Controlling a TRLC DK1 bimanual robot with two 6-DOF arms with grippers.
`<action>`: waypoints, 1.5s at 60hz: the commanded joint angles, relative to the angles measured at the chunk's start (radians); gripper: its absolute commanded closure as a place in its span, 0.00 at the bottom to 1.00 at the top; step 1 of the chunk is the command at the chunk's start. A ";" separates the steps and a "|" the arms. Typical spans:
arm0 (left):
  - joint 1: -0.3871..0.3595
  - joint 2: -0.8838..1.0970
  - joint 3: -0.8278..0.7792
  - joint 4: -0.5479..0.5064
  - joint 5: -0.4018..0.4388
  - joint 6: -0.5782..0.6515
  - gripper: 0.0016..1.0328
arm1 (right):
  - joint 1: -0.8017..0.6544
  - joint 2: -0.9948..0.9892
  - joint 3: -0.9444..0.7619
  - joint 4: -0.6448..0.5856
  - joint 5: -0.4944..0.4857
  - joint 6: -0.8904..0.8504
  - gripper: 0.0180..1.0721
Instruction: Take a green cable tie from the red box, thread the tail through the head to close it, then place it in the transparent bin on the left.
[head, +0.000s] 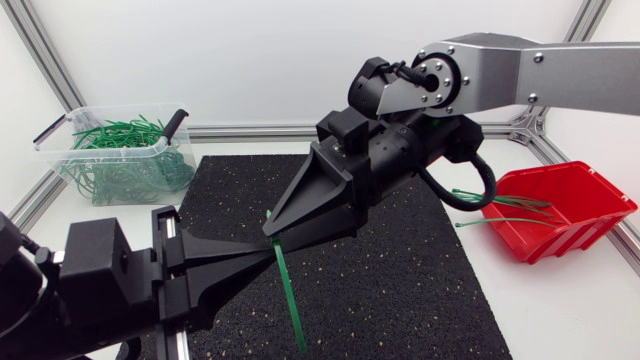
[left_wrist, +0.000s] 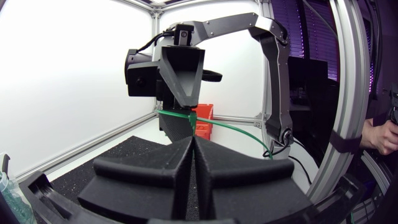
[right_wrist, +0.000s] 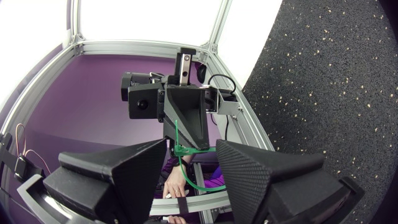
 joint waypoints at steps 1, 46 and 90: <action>-0.007 0.011 -0.020 -0.002 -0.006 0.027 0.96 | 0.004 -0.026 -0.024 0.011 0.004 0.011 0.58; -0.068 0.011 -0.021 -0.020 -0.064 0.053 0.96 | -0.016 -0.052 -0.024 0.047 0.010 0.017 0.94; -0.341 0.008 -0.011 -0.051 -0.325 0.125 0.96 | -0.068 0.061 0.024 0.132 0.082 0.105 0.94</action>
